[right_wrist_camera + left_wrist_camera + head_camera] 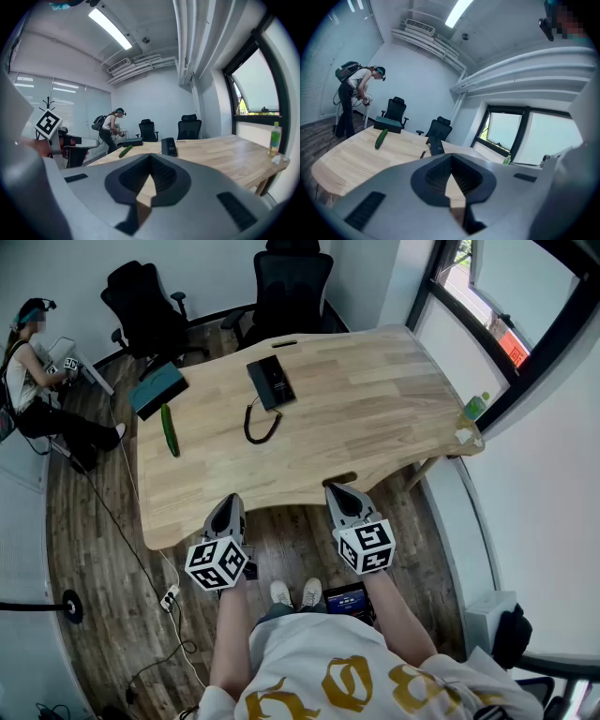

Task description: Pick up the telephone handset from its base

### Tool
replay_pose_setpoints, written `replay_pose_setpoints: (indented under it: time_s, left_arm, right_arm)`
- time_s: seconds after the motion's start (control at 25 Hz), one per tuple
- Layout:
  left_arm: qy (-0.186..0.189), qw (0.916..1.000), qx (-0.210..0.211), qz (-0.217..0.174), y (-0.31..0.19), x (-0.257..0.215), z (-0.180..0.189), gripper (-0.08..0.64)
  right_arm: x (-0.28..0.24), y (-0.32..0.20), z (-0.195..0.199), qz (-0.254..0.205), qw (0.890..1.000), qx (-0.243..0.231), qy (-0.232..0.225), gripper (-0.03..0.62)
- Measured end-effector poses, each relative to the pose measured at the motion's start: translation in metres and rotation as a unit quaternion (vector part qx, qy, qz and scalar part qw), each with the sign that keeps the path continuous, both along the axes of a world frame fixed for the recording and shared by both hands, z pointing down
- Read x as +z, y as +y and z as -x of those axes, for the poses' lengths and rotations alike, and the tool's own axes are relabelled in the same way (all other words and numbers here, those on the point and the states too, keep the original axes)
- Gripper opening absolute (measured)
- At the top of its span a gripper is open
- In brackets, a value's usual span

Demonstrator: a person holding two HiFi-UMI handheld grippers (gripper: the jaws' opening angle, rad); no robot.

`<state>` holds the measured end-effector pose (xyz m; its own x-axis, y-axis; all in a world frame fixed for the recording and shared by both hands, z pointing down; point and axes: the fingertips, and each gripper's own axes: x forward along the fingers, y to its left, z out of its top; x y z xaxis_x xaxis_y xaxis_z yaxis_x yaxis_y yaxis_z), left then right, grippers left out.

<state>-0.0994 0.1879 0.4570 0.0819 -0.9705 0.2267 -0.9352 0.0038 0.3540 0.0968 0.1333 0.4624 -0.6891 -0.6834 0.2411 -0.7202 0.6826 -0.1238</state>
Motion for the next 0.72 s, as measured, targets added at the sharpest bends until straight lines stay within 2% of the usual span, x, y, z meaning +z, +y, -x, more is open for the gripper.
replay_pose_setpoints:
  time_s: [0.4,0.72]
  left_arm:
    - [0.012,0.9998,0.006,-0.012,-0.0009,-0.0063,-0.0021,0.006]
    - [0.019,0.9997,0.002,-0.017,-0.0037,-0.0096,0.0032,0.006]
  right_arm:
    - [-0.0018,0.0027,-0.0037,-0.006,1.000,0.001,0.009,0.005]
    - [-0.0019,-0.0027,0.0004,0.007,1.000,-0.007,-0.011,0.006]
